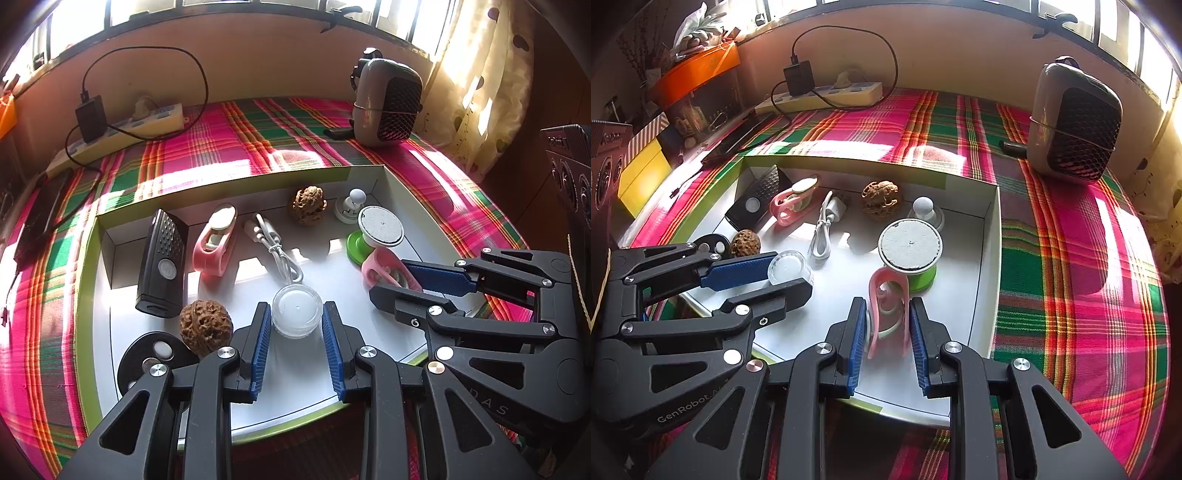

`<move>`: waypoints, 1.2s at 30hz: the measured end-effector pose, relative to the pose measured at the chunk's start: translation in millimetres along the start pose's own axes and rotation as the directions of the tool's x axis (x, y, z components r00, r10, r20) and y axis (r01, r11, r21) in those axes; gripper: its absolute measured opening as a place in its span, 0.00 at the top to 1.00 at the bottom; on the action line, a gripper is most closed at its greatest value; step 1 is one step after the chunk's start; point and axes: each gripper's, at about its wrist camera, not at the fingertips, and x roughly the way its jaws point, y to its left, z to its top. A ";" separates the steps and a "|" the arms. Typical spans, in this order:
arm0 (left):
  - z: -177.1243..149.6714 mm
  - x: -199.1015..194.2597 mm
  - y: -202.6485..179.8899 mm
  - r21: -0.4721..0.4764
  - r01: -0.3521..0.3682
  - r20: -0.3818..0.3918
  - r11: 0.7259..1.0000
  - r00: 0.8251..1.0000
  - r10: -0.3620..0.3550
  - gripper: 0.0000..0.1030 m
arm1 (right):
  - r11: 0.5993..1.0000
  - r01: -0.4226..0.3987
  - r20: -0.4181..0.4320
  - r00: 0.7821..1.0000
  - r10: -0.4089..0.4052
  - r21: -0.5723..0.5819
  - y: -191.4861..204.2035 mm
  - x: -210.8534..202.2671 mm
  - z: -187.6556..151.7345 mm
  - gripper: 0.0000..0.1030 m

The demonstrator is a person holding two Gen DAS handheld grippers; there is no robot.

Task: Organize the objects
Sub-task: 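Lower the cup and pink holder into the box and open both grippers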

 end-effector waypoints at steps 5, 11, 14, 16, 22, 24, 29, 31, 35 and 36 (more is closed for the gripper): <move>0.1 -0.5 2.4 -0.008 -0.009 -0.004 1.000 1.000 0.009 0.74 | 1.000 -0.001 0.000 1.000 0.001 0.007 0.3 -0.7 -0.4 0.76; -1.3 -3.0 3.8 -0.015 -0.014 0.000 1.000 1.000 0.014 0.73 | 1.000 -0.008 0.006 1.000 0.008 0.020 0.4 -3.4 -1.6 0.73; -2.4 -5.8 3.6 -0.017 -0.021 0.004 1.000 1.000 0.021 0.72 | 1.000 -0.006 0.008 1.000 0.006 0.022 0.7 -4.5 -1.9 0.69; -2.9 -7.6 3.4 -0.019 -0.019 0.005 1.000 1.000 0.019 0.72 | 1.000 -0.007 0.009 1.000 0.007 0.023 1.0 -5.9 -1.9 0.69; -4.1 -17.1 -0.9 -0.007 -0.030 0.024 1.000 0.999 0.030 0.72 | 0.999 0.010 0.023 1.000 -0.011 0.035 0.5 -13.5 -4.0 0.68; -5.2 -20.9 -1.2 -0.008 -0.033 0.031 0.999 0.999 0.033 0.72 | 0.999 0.012 0.030 0.999 -0.014 0.048 -1.1 -16.8 -4.9 0.65; -10.9 -32.7 0.2 -0.029 -0.065 0.050 0.997 0.997 0.066 0.72 | 0.999 0.019 0.058 0.998 -0.022 0.046 2.8 -28.9 -8.8 0.64; -14.4 -38.2 0.8 -0.042 -0.079 0.059 0.996 0.995 0.082 0.72 | 0.998 0.023 0.074 0.997 -0.027 0.050 5.2 -34.3 -11.3 0.64; -23.1 -51.7 -0.3 -0.051 -0.118 0.088 0.992 0.989 0.122 0.72 | 0.998 0.027 0.108 0.994 -0.034 0.061 9.3 -43.8 -17.0 0.64; -25.6 -55.3 0.2 -0.059 -0.116 0.094 0.992 0.988 0.121 0.72 | 0.997 0.028 0.115 0.993 -0.036 0.065 9.9 -46.0 -18.4 0.64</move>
